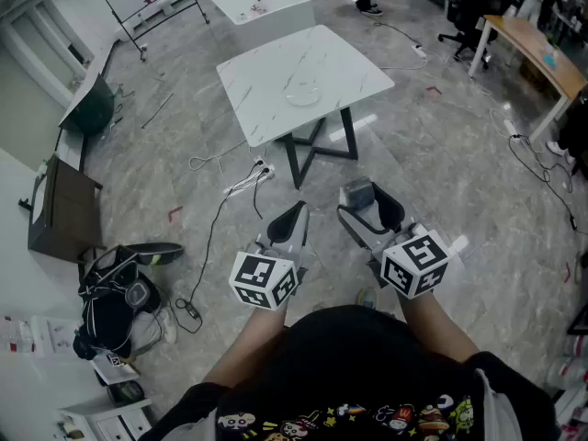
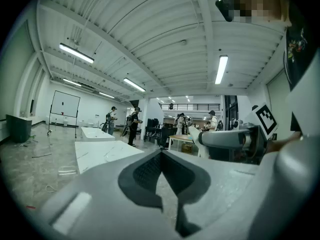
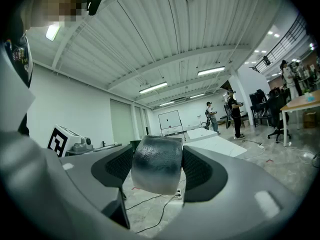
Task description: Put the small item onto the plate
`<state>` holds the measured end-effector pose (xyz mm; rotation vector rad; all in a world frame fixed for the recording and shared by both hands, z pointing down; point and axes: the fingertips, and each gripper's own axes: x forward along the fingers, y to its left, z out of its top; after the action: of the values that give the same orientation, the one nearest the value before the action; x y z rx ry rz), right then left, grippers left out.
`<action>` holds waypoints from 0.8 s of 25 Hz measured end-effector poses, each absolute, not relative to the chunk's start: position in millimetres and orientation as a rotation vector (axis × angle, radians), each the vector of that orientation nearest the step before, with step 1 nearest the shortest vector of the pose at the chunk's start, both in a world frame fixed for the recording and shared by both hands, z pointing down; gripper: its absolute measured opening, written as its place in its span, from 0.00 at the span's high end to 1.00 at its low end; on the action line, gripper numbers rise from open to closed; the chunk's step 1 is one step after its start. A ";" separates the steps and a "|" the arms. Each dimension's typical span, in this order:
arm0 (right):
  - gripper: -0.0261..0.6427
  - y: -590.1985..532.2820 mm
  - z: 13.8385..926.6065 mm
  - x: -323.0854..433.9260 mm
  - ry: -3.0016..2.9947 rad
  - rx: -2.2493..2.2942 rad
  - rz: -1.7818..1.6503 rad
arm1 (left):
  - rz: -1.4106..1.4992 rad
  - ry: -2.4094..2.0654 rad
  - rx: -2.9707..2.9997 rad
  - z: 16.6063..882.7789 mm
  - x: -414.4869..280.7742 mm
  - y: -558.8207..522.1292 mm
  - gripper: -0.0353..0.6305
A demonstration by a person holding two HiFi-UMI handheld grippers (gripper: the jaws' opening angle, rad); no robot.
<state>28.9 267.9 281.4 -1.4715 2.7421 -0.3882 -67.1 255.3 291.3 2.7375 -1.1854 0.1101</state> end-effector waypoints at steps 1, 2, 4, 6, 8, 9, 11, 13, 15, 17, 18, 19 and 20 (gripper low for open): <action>0.46 266.4 281.6 31.5 2.747 -1.476 -0.381 | 0.109 -1.187 2.735 291.3 -64.5 253.6 0.95; 0.46 264.8 281.9 34.1 2.751 -1.481 -0.375 | 0.108 -1.189 2.733 291.3 -61.8 251.9 0.95; 0.46 262.2 283.2 39.8 2.757 -1.485 -0.369 | 0.105 -1.193 2.727 291.8 -55.7 248.7 0.95; 0.46 261.0 286.3 46.0 2.761 -1.486 -0.374 | 0.106 -1.196 2.719 293.8 -48.7 247.5 0.95; 0.46 261.0 289.5 52.6 2.760 -1.480 -0.385 | 0.108 -1.198 2.711 296.2 -40.6 248.6 0.95; 0.45 260.9 290.4 56.1 2.758 -1.473 -0.391 | 0.110 -1.199 2.708 297.3 -36.5 249.1 0.95; 0.45 260.2 291.8 63.6 2.761 -1.461 -0.402 | 0.115 -1.205 2.699 299.7 -28.3 248.9 0.95; 0.45 259.0 294.5 72.3 2.776 -1.448 -0.412 | 0.119 -1.218 2.683 303.1 -20.0 247.3 0.95; 0.45 257.7 298.3 81.7 2.792 -1.429 -0.421 | 0.120 -1.237 2.666 307.0 -11.5 245.9 0.95; 0.45 254.9 300.9 91.7 2.808 -1.408 -0.422 | 0.122 -1.256 2.656 309.6 -1.0 243.6 0.95; 0.45 252.9 301.5 96.8 2.817 -1.395 -0.419 | 0.124 -1.264 2.652 310.5 5.2 242.0 0.95; 0.45 251.1 302.1 101.4 2.827 -1.380 -0.415 | 0.126 -1.270 2.649 311.4 11.6 240.7 0.95; 0.45 249.9 303.0 105.5 2.836 -1.365 -0.411 | 0.130 -1.275 2.646 312.7 17.8 240.2 0.95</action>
<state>105.5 249.9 303.0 -1.3649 2.8363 -0.4107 17.8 240.2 312.7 2.6461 -1.2748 0.1295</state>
